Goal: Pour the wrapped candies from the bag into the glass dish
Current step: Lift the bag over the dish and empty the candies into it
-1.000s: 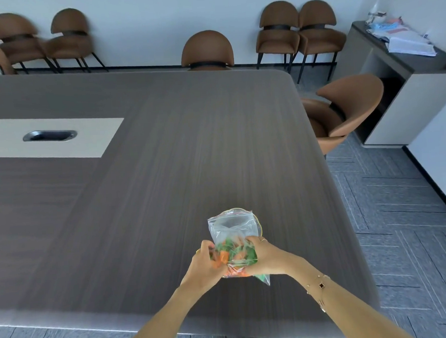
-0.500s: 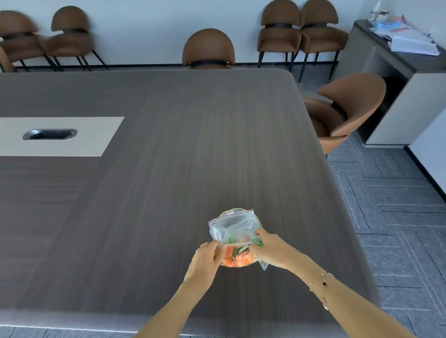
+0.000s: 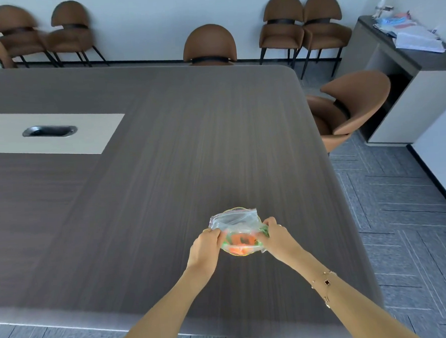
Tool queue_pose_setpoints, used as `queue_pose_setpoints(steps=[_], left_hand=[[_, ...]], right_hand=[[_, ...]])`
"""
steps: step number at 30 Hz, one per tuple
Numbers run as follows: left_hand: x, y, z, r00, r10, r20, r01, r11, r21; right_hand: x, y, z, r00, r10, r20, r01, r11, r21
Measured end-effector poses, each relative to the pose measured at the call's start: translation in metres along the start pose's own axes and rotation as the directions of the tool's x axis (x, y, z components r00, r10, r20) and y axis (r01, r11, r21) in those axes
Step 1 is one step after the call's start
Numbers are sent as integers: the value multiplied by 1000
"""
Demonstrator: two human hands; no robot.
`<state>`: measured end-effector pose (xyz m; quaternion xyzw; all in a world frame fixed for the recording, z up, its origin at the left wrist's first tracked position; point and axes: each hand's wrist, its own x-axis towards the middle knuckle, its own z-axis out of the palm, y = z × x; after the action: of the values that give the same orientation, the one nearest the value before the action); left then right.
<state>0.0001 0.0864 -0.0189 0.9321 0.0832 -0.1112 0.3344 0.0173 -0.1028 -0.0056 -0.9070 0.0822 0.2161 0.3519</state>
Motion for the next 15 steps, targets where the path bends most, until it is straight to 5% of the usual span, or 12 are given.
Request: queue_pose_setpoints(steps=[6, 15], left_hand=[[16, 1, 3, 999, -13, -30, 9, 993, -121], [25, 13, -19, 978, 195, -75, -160, 930, 330]], right_hand=[[1, -9, -6, 999, -33, -23, 32, 999, -25], [4, -7, -14, 997, -79, 21, 81, 988, -131]])
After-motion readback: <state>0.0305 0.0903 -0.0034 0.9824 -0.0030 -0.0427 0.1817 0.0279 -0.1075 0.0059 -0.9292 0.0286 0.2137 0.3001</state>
